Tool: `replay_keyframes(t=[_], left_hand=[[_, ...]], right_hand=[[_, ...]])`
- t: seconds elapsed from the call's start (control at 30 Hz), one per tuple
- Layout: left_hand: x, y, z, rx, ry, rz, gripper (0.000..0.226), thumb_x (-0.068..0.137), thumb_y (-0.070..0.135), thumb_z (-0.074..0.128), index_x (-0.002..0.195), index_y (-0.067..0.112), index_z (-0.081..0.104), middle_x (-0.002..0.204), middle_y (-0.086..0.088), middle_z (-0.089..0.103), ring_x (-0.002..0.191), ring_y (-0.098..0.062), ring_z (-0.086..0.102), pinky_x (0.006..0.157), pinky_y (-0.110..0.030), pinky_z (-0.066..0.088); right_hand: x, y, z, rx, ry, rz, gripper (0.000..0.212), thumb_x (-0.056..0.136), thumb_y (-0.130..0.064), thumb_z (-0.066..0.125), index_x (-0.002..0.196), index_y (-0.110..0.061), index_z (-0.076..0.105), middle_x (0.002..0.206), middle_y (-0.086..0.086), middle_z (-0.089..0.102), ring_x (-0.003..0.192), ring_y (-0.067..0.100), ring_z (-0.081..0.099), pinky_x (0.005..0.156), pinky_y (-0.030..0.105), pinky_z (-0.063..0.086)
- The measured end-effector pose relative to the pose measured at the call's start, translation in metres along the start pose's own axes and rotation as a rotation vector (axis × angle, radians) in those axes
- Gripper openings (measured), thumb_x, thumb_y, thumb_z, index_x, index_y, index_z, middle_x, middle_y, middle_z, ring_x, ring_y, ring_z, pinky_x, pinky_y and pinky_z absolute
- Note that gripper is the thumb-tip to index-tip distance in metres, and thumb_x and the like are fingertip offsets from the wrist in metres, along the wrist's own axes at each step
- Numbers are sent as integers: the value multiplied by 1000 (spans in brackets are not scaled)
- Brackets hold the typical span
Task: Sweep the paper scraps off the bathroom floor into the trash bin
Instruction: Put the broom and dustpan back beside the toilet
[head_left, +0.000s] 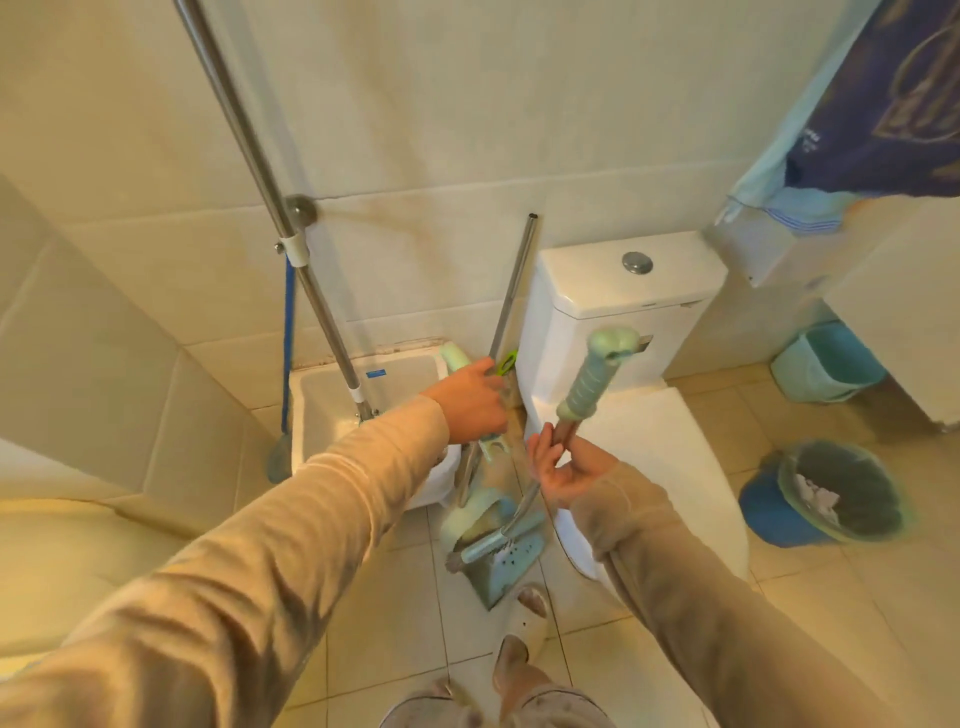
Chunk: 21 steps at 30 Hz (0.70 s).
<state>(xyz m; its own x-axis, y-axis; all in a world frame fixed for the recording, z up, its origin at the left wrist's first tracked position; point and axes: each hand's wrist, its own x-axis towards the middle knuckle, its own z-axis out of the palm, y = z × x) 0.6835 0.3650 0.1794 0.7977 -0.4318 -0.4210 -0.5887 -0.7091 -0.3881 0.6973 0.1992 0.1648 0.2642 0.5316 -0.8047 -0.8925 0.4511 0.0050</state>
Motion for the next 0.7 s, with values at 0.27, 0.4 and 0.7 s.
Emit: replay_keyframes(t=[0.27, 0.4, 0.7], left_hand=[[45, -49, -2, 71, 8, -3, 24, 92, 9, 50, 106, 20, 66, 108, 3, 68, 114, -29, 51, 112, -46, 24], [63, -70, -1, 54, -41, -55, 30, 92, 9, 50, 119, 17, 62, 125, -2, 60, 126, -29, 41, 116, -57, 13], [74, -137, 19, 187, 174, 6, 22, 83, 12, 62, 98, 26, 71, 99, 7, 72, 109, -17, 58, 106, -61, 35]], right_hand=[[49, -53, 66, 142, -33, 55, 24, 94, -18, 57, 86, 4, 61, 49, 24, 65, 32, 30, 63, 31, 24, 47], [68, -78, 93, 245, -27, -3, 35, 98, -13, 48, 78, 10, 65, 47, 27, 63, 32, 33, 62, 30, 25, 47], [108, -108, 155, 382, 58, -150, 33, 101, -20, 41, 88, 7, 55, 70, 23, 67, 27, 34, 57, 28, 28, 47]])
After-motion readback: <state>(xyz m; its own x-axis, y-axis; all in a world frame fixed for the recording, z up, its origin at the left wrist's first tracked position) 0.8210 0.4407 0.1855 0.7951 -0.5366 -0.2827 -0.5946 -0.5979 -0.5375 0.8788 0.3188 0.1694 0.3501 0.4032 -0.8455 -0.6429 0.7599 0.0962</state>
